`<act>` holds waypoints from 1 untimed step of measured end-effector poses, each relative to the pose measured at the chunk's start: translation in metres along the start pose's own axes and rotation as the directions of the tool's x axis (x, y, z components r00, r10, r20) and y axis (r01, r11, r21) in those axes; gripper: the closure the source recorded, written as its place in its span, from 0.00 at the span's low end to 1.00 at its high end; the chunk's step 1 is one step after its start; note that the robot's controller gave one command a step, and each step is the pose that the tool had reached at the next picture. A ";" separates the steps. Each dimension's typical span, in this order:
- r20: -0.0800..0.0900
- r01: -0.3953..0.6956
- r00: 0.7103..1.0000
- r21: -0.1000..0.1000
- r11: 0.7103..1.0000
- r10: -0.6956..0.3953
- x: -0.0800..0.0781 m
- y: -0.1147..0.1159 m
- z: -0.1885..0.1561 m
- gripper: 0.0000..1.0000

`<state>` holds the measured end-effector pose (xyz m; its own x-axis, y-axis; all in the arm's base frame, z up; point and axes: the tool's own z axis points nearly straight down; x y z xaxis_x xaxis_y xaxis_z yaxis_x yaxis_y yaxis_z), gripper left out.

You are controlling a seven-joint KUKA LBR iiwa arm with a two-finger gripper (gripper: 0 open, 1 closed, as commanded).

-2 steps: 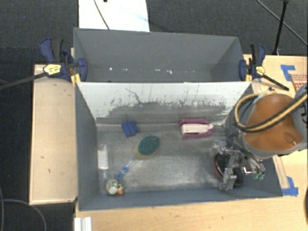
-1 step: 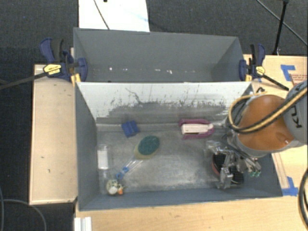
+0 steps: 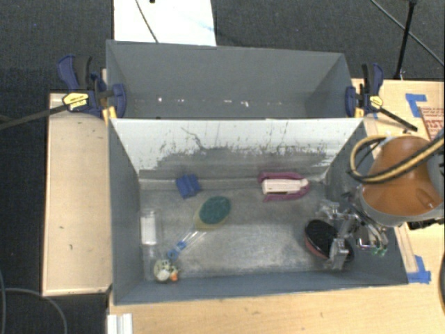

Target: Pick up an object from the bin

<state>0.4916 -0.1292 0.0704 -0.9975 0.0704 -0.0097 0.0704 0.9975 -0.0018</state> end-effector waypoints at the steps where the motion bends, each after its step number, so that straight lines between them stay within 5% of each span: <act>1: -0.001 0.002 1.000 -0.001 1.000 -0.002 0.000 0.001 0.000 1.00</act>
Offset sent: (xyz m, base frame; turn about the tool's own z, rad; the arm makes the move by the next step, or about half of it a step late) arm 0.0000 0.0000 0.0000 0.0000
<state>0.4914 -0.1281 0.0699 -0.9976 0.0685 -0.0086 0.0685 0.9977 -0.0007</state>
